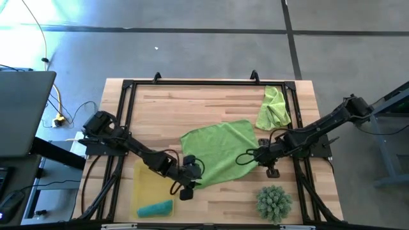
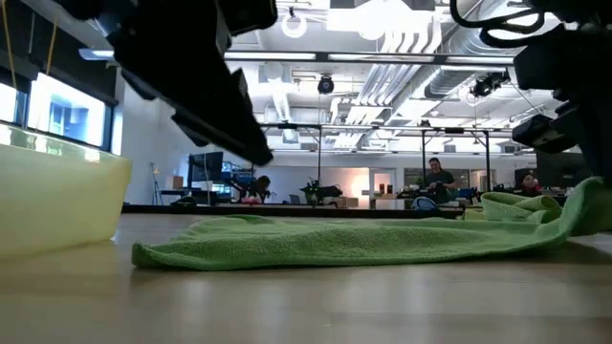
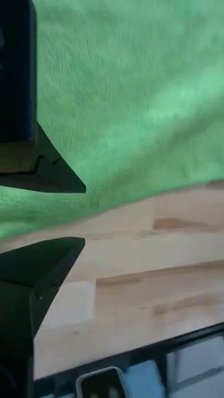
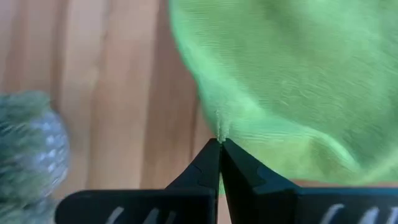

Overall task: Roll microfiber towels into tight, uniform cylinder then place into a basket
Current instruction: Roll the green microfiber towel

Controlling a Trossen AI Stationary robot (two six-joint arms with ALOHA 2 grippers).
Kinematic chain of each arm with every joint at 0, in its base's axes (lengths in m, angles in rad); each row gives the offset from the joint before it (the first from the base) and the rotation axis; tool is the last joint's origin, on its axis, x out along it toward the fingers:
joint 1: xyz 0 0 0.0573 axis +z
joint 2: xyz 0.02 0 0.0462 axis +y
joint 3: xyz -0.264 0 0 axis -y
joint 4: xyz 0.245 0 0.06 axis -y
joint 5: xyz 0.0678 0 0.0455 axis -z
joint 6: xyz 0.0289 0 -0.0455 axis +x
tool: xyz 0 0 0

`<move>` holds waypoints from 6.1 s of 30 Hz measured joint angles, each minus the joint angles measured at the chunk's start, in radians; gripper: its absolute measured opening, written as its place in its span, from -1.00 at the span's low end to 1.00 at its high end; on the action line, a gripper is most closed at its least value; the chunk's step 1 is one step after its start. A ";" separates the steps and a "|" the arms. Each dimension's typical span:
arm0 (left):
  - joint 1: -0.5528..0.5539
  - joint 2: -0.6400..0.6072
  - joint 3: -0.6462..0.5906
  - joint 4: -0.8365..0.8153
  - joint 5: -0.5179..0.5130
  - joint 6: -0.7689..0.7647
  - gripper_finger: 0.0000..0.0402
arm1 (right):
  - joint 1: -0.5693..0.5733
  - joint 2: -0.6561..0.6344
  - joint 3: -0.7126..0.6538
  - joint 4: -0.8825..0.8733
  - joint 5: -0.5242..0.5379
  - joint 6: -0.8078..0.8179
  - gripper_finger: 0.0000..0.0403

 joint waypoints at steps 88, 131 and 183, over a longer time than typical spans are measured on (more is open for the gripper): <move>0.293 0.060 0.255 -0.850 -0.383 0.061 -1.00 | -0.493 0.128 0.002 0.204 0.520 -0.431 -1.00; 0.378 0.060 0.255 -0.790 -0.352 0.170 -1.00 | -0.549 0.168 0.060 0.065 0.272 -0.147 -0.35; 0.347 0.074 0.181 -0.632 0.009 0.086 -0.45 | -0.549 0.176 0.017 0.063 0.156 0.033 -0.36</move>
